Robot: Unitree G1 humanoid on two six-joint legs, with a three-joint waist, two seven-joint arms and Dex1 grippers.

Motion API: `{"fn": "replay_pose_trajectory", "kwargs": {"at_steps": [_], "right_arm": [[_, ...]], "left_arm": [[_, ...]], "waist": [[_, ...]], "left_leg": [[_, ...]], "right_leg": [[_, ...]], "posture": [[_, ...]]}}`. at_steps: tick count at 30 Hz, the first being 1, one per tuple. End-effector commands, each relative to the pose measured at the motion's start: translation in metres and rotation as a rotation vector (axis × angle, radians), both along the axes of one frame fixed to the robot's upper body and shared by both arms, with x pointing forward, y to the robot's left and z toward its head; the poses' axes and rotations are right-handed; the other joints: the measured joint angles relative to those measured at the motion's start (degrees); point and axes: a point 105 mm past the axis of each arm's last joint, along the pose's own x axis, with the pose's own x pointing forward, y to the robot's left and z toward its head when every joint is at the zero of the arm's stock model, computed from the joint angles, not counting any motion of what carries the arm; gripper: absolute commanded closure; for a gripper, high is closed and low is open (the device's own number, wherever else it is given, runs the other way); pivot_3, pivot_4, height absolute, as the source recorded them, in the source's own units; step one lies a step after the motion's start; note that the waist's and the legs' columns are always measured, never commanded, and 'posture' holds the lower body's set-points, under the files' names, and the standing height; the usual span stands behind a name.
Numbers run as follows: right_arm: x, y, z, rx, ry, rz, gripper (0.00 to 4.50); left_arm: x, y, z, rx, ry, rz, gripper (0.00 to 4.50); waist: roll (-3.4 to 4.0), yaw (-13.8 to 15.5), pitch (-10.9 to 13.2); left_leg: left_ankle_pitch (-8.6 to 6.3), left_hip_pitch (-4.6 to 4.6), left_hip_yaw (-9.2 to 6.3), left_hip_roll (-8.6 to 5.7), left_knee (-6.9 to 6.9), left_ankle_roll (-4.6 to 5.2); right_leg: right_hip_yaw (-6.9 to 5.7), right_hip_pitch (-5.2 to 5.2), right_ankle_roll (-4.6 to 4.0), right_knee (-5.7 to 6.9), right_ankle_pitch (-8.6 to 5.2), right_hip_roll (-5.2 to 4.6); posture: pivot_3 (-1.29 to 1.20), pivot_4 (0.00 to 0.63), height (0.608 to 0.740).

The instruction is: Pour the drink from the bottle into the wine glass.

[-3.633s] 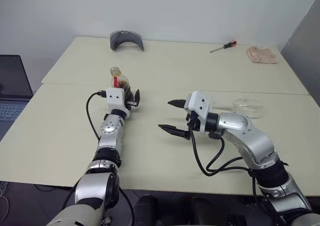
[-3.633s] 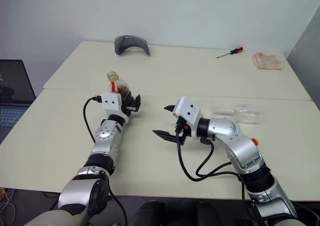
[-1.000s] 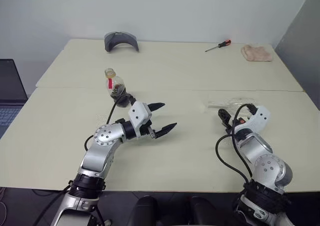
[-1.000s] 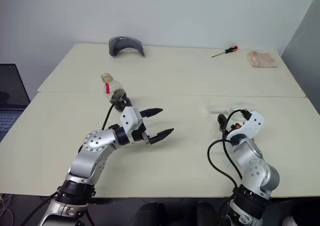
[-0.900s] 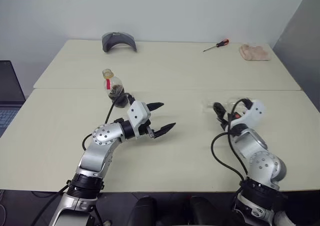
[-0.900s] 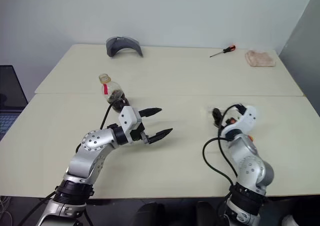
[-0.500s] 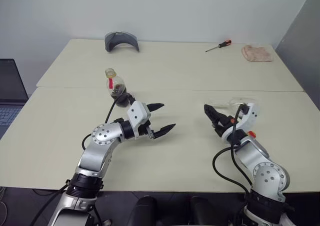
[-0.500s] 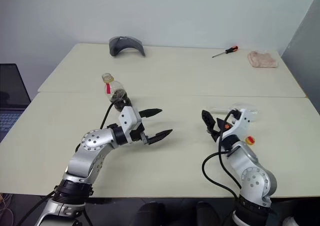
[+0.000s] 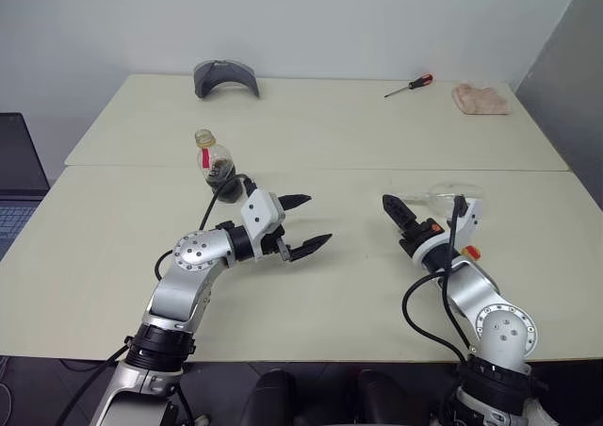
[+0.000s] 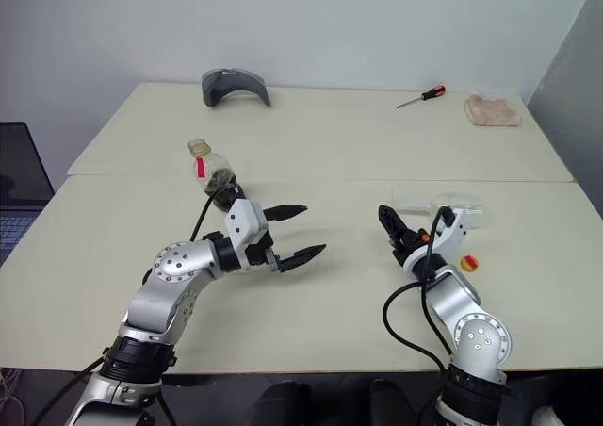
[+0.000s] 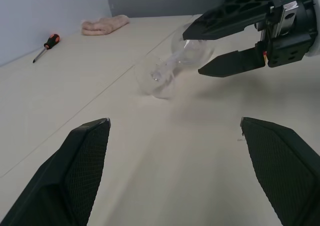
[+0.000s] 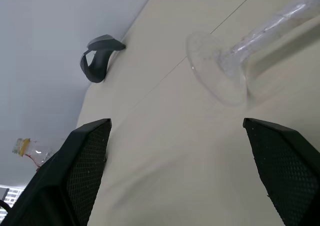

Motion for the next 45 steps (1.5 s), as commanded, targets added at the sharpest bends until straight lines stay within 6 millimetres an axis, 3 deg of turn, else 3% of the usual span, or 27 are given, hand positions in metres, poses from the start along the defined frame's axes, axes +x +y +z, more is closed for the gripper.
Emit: {"fn": "replay_pose_trajectory", "kwargs": {"at_steps": [1,7,16,21,29,36,45], "right_arm": [[0.010,0.011,0.000,0.088,-0.014,-0.078,0.00],[0.022,0.003,-0.007,0.101,-0.007,-0.202,0.00],[0.045,0.006,-0.007,0.239,0.007,-0.268,0.00],[0.054,0.003,-0.012,0.230,0.012,-0.305,0.00],[0.054,-0.009,-0.023,0.282,0.056,-0.386,0.00],[0.065,-0.011,-0.012,0.344,0.030,-0.425,0.00],[0.055,-0.023,-0.010,0.419,0.047,-0.481,0.00]], "left_arm": [[-0.001,0.000,0.013,-0.009,-0.040,-0.016,0.04],[0.000,0.000,0.014,-0.002,-0.042,-0.019,0.04],[0.001,-0.001,0.014,0.006,-0.043,-0.024,0.04],[0.001,-0.003,0.014,0.008,-0.046,-0.025,0.04],[0.001,-0.001,0.014,0.010,-0.047,-0.017,0.04],[0.001,-0.002,0.016,0.011,-0.050,-0.020,0.04],[0.001,0.001,0.016,0.016,-0.050,-0.015,0.04]], "waist": [[0.00,0.00,0.00],[0.00,0.00,0.00],[0.02,-0.11,0.01],[0.04,-0.03,0.02],[0.04,0.20,0.02],[0.02,0.31,0.01],[0.04,0.26,0.02]], "left_leg": [[0.00,0.00,0.01,0.00,0.00,0.00],[0.00,0.00,0.01,0.00,-0.02,0.00],[0.00,0.00,0.00,0.05,-0.04,0.00],[0.00,0.00,0.06,0.03,0.02,0.00],[0.00,0.01,0.02,0.03,0.01,0.00],[0.00,0.06,0.02,0.03,0.03,0.00],[0.00,0.03,0.02,0.03,0.00,0.00]], "right_leg": [[0.01,0.00,0.00,0.00,0.00,0.00],[0.01,-0.03,0.00,0.01,0.00,0.00],[-0.01,-0.03,-0.01,0.02,0.00,0.02],[0.05,-0.01,-0.02,0.01,0.01,-0.01],[0.01,0.03,-0.02,0.01,0.01,-0.01],[0.01,0.08,-0.02,0.02,0.01,-0.01],[0.01,0.03,-0.02,0.02,0.01,-0.02]], "posture": [[0.00,0.150,0.740],[0.00,0.150,0.740],[0.00,0.150,0.740],[0.00,0.150,0.740],[0.00,0.150,0.740],[0.00,0.150,0.740],[0.00,0.150,0.740]]}}
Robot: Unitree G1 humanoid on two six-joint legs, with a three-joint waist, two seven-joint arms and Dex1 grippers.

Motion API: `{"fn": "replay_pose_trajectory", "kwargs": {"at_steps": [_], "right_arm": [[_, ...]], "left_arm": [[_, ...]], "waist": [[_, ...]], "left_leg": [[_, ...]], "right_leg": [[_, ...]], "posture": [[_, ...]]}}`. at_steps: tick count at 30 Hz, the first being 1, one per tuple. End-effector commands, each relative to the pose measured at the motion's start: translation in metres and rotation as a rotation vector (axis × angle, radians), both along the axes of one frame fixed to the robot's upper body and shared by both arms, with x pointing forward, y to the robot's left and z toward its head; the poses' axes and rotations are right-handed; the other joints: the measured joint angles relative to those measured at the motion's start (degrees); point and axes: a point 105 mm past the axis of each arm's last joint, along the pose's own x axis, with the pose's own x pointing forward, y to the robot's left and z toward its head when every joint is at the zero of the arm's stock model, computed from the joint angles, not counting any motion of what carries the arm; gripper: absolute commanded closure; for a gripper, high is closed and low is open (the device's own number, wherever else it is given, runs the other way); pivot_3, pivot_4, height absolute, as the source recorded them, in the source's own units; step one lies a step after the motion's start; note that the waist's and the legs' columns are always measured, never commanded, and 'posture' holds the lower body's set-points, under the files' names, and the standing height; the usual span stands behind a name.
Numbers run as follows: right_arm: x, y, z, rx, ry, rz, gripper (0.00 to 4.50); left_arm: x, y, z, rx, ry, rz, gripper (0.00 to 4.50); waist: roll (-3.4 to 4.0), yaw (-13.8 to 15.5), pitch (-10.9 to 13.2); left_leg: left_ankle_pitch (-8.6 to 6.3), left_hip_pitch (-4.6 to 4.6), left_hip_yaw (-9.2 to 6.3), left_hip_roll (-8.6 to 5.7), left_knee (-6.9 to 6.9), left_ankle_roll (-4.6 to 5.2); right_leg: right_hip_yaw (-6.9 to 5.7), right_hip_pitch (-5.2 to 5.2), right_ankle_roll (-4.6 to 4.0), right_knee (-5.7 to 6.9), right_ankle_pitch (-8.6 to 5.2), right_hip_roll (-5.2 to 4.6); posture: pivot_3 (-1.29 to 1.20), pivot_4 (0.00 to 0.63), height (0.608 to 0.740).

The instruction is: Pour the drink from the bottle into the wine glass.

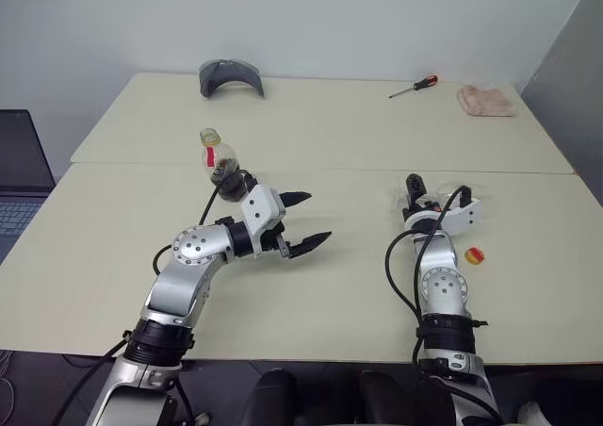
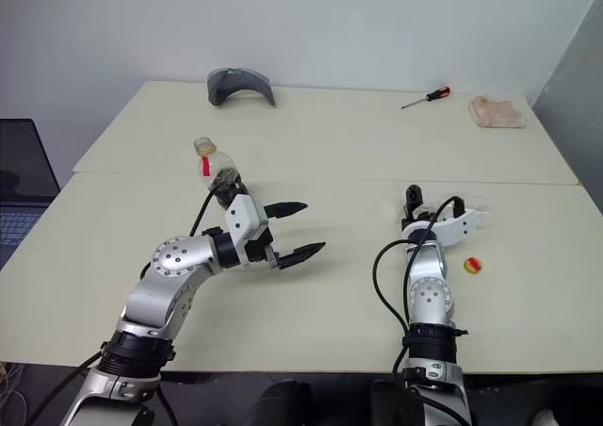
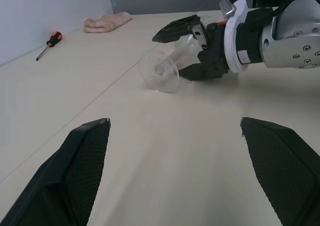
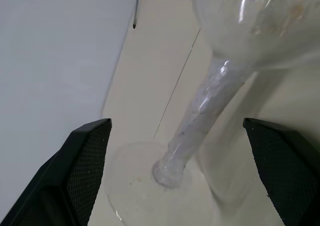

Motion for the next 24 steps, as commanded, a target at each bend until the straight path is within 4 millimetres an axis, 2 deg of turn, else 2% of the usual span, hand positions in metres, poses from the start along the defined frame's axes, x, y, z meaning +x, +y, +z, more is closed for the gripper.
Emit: {"fn": "replay_pose_trajectory", "kwargs": {"at_steps": [1,4,11,22,24], "right_arm": [[-0.003,0.011,0.005,0.112,-0.018,-0.031,0.00],[0.001,0.014,0.003,0.127,-0.012,-0.033,0.00],[0.013,0.034,0.008,0.160,-0.040,0.040,0.00],[0.041,0.044,0.011,0.208,-0.052,0.054,0.00],[0.043,0.045,0.012,0.206,-0.055,0.054,0.37]], "left_arm": [[-0.002,-0.001,0.012,-0.005,-0.050,-0.010,0.04],[-0.001,-0.003,0.012,-0.006,-0.051,-0.017,0.04],[0.000,-0.004,0.012,-0.003,-0.053,-0.023,0.04],[-0.001,-0.005,0.011,-0.003,-0.049,-0.025,0.04],[-0.001,-0.006,0.011,-0.003,-0.050,-0.025,0.00]], "waist": [[0.00,-0.13,0.00],[0.00,-0.18,0.00],[-0.01,-0.35,-0.01],[-0.01,-0.78,-0.01],[-0.01,-0.78,-0.01]], "left_leg": [[0.00,0.00,0.00,0.00,0.00,0.00],[0.00,0.01,0.00,0.01,-0.01,0.00],[0.00,0.05,0.01,0.01,0.01,0.00],[0.01,0.12,0.13,0.10,-0.01,0.01],[0.01,0.12,0.12,0.12,-0.01,0.01]], "right_leg": [[0.00,0.00,0.00,0.00,0.00,0.00],[0.00,-0.01,0.00,0.00,0.00,0.01],[0.01,0.04,0.00,0.01,0.00,0.00],[0.04,0.02,-0.07,0.05,0.04,0.06],[0.03,0.01,-0.07,0.06,0.04,0.06]], "posture": [[0.00,0.150,0.740],[0.00,0.150,0.740],[0.00,0.150,0.740],[0.00,0.150,0.740],[0.00,0.150,0.740]]}}
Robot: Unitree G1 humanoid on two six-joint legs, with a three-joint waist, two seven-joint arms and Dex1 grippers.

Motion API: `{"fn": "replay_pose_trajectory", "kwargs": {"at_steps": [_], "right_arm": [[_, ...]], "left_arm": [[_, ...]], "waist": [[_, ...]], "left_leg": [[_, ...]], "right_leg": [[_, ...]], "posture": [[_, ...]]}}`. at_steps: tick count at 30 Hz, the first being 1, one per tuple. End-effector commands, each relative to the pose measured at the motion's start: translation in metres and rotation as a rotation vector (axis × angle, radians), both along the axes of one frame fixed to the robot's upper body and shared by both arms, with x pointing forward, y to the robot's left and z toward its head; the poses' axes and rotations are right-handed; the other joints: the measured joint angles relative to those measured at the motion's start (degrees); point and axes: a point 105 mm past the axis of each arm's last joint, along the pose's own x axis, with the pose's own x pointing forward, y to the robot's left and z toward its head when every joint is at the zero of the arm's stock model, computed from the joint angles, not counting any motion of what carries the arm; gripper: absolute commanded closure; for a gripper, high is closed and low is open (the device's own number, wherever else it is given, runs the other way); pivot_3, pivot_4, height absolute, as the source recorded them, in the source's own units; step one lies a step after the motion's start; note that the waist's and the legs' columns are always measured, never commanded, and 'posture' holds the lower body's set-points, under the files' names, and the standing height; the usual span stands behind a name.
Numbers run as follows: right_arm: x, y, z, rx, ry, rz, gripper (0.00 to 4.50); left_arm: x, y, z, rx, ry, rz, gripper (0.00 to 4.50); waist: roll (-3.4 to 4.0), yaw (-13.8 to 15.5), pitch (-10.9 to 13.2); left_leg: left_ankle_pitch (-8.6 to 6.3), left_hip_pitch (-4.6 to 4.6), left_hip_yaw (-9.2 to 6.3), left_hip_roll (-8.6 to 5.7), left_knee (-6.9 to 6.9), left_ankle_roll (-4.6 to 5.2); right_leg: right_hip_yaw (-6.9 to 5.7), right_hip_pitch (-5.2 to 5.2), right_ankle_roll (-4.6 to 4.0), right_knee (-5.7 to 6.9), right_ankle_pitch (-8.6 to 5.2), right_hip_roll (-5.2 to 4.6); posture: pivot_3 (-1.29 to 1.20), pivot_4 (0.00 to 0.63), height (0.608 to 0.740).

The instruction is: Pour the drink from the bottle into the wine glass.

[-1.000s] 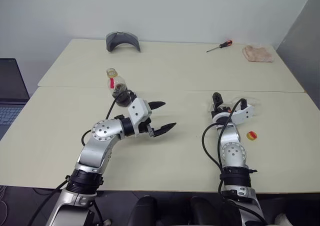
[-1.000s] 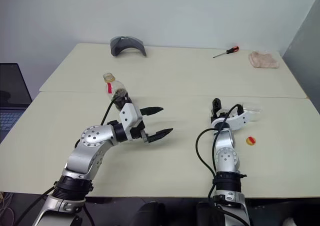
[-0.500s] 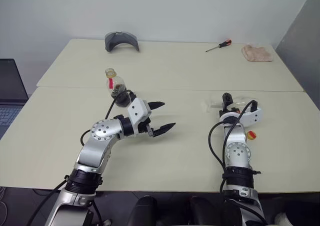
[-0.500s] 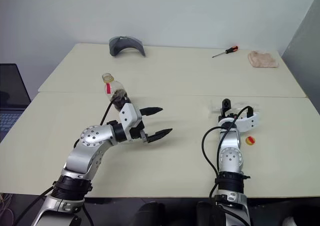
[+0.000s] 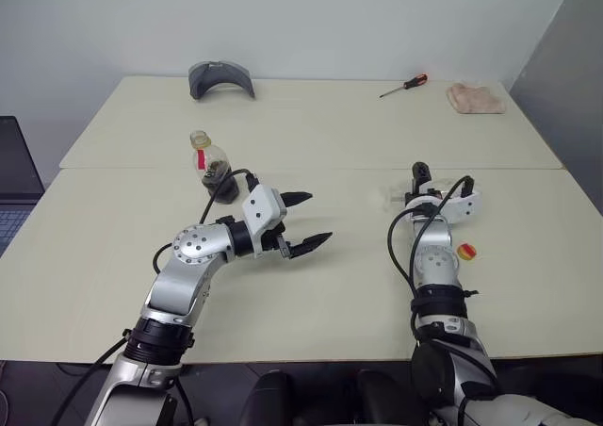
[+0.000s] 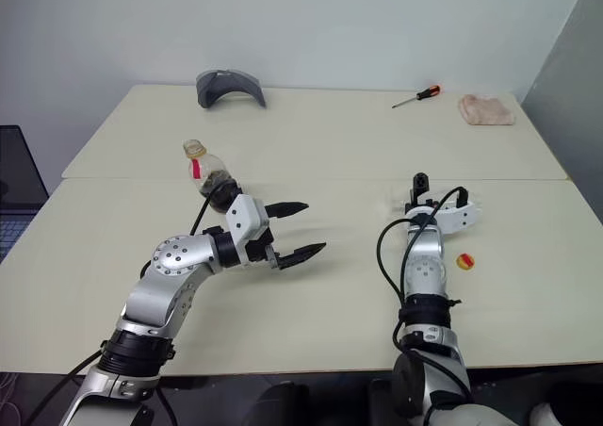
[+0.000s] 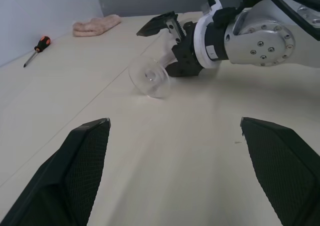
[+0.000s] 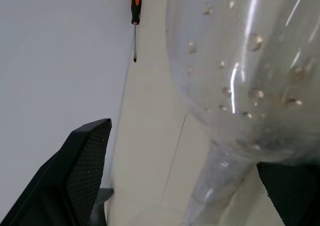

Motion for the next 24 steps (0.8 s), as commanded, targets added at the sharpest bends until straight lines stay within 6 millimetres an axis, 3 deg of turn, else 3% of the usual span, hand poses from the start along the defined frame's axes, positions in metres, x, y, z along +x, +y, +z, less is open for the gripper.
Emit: {"fn": "replay_pose_trajectory", "kwargs": {"at_steps": [1,6,12,19,22,24], "right_arm": [[0.006,0.044,0.008,0.081,-0.018,0.087,0.53],[0.000,0.045,0.010,0.079,-0.021,0.087,2.30],[-0.021,0.052,0.037,-0.014,-0.088,0.164,4.34],[-0.037,0.061,0.062,-0.508,-0.212,0.373,4.33],[-0.049,0.075,0.063,-1.103,-0.354,0.447,4.33],[-0.054,0.082,0.061,-1.326,-0.440,0.456,4.33]], "left_arm": [[-0.001,-0.004,0.010,-0.012,-0.047,-0.013,0.00],[-0.001,-0.003,0.011,-0.015,-0.048,-0.007,0.00],[0.000,0.002,0.012,-0.024,-0.041,0.022,0.00],[0.001,0.003,0.013,-0.046,-0.030,0.044,0.00],[0.001,0.007,0.017,-0.086,-0.036,0.072,0.00],[0.000,0.010,0.018,-0.103,-0.026,0.079,0.00]], "waist": [[0.00,0.00,0.00],[0.11,0.15,0.07],[0.23,0.24,0.15],[0.29,0.25,0.19],[0.29,0.52,0.19],[0.27,0.50,0.20]], "left_leg": [[0.00,0.00,0.00,0.01,-0.01,0.00],[0.00,-0.10,0.01,0.01,-0.04,0.00],[0.00,-0.27,0.02,0.01,-0.05,0.00],[0.00,-0.29,0.04,0.02,-0.07,0.00],[0.00,-0.32,0.03,-0.03,-0.01,0.00],[0.00,-0.33,0.03,-0.07,-0.01,0.01]], "right_leg": [[0.00,0.00,0.00,0.00,0.00,0.00],[0.00,-0.09,0.00,-0.02,0.00,0.00],[0.02,-0.28,0.00,0.01,0.00,-0.01],[0.02,-0.31,-0.01,0.01,0.00,-0.01],[0.02,-0.29,0.00,-0.04,-0.01,-0.03],[0.01,-0.30,0.02,-0.11,-0.02,-0.03]], "posture": [[0.00,0.150,0.740],[0.00,0.150,0.740],[0.00,0.150,0.740],[0.00,0.150,0.740],[0.00,0.150,0.740],[0.00,0.150,0.740]]}}
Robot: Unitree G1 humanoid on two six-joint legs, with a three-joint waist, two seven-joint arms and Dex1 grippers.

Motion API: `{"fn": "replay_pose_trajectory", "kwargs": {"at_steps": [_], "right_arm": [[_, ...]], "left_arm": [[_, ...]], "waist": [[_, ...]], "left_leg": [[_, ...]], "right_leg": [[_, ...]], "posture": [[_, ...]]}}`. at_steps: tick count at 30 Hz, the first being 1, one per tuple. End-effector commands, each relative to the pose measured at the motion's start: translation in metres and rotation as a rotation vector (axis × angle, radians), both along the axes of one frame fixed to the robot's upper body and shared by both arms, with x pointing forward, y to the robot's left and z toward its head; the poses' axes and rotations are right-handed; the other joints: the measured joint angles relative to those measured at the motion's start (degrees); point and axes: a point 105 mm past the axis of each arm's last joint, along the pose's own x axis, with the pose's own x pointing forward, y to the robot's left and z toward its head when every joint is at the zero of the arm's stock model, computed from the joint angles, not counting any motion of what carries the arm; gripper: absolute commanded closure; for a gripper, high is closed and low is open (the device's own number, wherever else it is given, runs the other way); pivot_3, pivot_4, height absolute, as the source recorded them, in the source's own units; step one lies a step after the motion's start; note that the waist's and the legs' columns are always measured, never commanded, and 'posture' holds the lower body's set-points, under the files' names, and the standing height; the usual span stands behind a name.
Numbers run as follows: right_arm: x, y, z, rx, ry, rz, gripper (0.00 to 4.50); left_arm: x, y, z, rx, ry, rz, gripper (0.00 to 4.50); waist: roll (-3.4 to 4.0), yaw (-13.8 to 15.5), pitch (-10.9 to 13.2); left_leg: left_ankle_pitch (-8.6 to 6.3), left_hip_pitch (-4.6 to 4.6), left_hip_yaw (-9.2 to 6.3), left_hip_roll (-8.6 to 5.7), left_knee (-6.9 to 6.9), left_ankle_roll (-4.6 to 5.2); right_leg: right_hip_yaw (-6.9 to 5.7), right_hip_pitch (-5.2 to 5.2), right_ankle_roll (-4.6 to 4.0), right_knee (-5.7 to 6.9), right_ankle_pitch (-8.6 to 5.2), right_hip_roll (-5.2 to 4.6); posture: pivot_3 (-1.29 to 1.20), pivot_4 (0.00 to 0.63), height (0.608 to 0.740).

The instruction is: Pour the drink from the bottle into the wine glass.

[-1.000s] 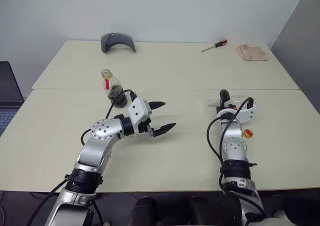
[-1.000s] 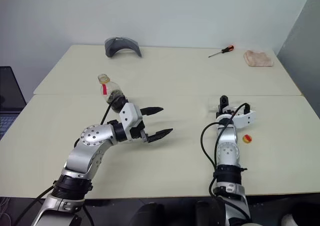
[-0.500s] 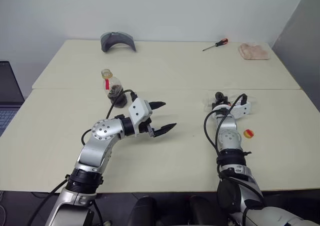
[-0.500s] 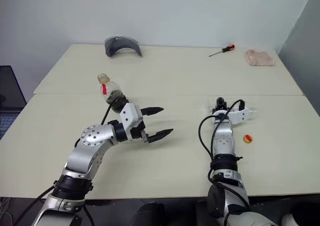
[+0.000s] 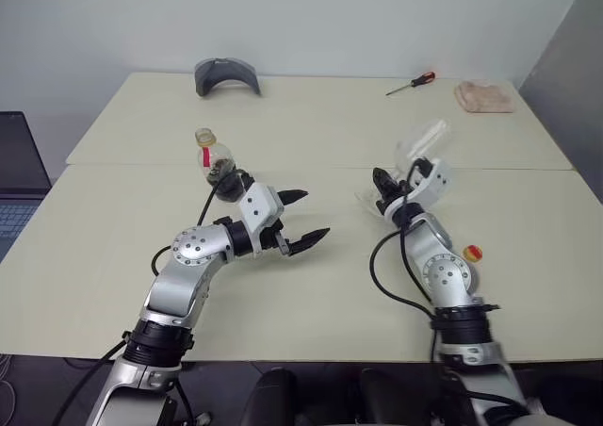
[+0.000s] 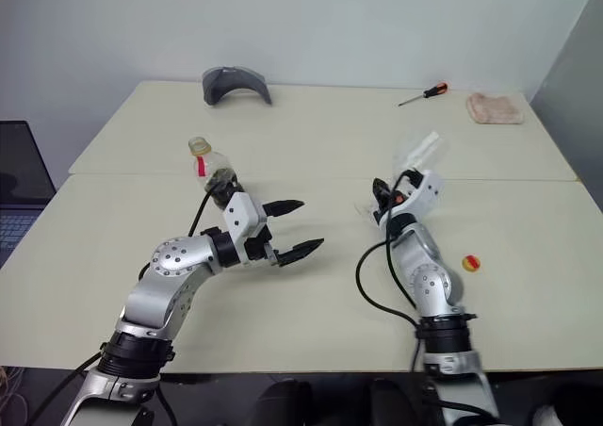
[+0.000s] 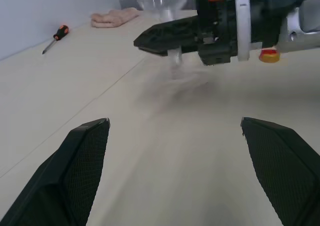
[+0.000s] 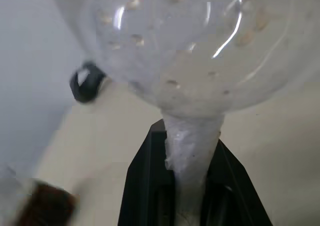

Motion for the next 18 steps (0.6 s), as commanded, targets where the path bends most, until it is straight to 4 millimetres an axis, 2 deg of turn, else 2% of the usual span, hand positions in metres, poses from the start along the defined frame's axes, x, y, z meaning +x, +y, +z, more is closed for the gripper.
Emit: {"fn": "replay_pose_trajectory", "kwargs": {"at_steps": [1,4,11,15,18], "right_arm": [[-0.017,0.027,0.013,-0.319,-0.283,0.126,4.33],[-0.024,0.039,0.007,-0.404,-0.404,0.207,4.33],[-0.022,0.054,0.001,-0.363,-0.471,0.291,4.33],[-0.026,0.073,-0.013,-0.384,-0.492,0.368,4.33],[-0.027,0.077,-0.023,-0.400,-0.490,0.387,4.33]], "left_arm": [[-0.007,0.005,0.018,-0.058,-0.043,-0.006,0.00],[-0.014,0.018,0.011,-0.060,-0.007,-0.004,0.00],[-0.019,0.036,0.011,-0.069,0.025,0.038,0.00],[-0.027,0.045,0.015,-0.092,0.050,0.050,0.00],[-0.038,0.050,0.011,-0.073,0.082,0.038,0.00]], "waist": [[-0.02,-0.06,0.00],[-0.03,-0.55,0.01],[-0.07,-0.18,0.05],[-0.08,-0.19,0.05],[-0.07,-0.19,0.05]], "left_leg": [[0.00,0.00,-0.02,0.00,-0.01,0.00],[0.00,0.02,-0.01,0.07,-0.08,0.00],[0.00,0.05,-0.05,0.16,0.03,-0.01],[0.01,0.06,-0.04,0.15,0.04,-0.02],[0.01,0.07,-0.05,0.16,-0.01,-0.02]], "right_leg": [[-0.01,0.00,0.00,-0.01,0.00,0.01],[0.01,-0.03,0.00,0.01,-0.01,0.09],[-0.05,0.02,-0.03,0.08,0.01,0.13],[-0.05,0.05,-0.03,0.06,0.02,0.11],[-0.05,0.04,-0.03,0.04,0.01,0.11]], "posture": [[0.00,0.150,0.740],[0.00,0.150,0.740],[0.00,0.150,0.740],[0.00,0.150,0.740],[0.00,0.150,0.740]]}}
